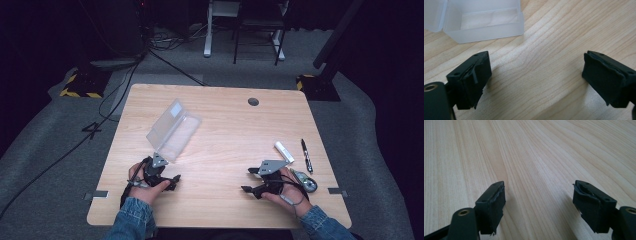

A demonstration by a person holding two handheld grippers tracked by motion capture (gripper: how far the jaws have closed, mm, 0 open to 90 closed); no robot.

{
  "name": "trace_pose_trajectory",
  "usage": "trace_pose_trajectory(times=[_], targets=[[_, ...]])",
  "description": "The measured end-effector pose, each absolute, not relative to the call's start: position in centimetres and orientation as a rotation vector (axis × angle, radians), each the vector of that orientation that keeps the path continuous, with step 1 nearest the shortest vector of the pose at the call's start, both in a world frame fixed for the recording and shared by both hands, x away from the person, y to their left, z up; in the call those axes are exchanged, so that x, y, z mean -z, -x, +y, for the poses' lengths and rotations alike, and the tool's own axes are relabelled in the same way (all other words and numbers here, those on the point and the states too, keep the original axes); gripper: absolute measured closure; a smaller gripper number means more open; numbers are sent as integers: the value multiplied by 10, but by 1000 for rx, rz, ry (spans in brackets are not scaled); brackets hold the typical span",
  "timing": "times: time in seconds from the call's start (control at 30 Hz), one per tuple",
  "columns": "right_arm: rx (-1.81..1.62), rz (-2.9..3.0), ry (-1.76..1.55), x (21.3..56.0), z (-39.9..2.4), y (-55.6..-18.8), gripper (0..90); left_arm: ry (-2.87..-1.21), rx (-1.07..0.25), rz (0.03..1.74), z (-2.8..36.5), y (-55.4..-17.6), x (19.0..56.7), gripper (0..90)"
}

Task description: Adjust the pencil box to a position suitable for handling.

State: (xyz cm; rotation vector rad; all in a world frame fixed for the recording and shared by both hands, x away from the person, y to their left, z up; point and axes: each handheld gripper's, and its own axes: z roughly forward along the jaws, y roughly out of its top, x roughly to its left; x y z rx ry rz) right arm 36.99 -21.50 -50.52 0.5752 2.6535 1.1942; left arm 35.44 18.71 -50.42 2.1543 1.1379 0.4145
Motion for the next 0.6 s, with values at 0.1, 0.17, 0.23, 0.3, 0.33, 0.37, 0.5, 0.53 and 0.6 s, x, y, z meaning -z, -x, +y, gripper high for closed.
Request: trace_pose_trajectory(times=[0.1, 0.17, 0.23, 0.3, 0.33, 0.37, 0.5, 0.53, 0.6], targets=[[-1194, 2652, -575, 505, -215, -370, 262, -2157, -412, 1148, 189, -353, 501, 189], [-1194, 2652, -574, 505, -215, -370, 262, -2138, -395, 1164, 190, -352, 500, 207], [-1193, 2652, -574, 505, -215, -370, 262, -2110, -409, 1167, 191, -350, 496, 221], [-1193, 2651, -574, 505, -215, -370, 262, -2091, -423, 1172, 193, -350, 490, 234], [-1193, 2651, -574, 505, -215, -370, 262, -2080, -430, 1175, 194, -349, 487, 235], [-1192, 2652, -572, 505, -215, -370, 262, -2052, -437, 1181, 194, -350, 485, 235], [-1192, 2652, -575, 505, -215, -369, 262, -1987, -472, 1214, 196, -353, 478, 234], [-1191, 2651, -577, 505, -215, -369, 262, -1969, -479, 1233, 197, -354, 476, 234], [-1191, 2650, -582, 505, -216, -368, 262, -1914, -481, 1319, 202, -358, 475, 235]])
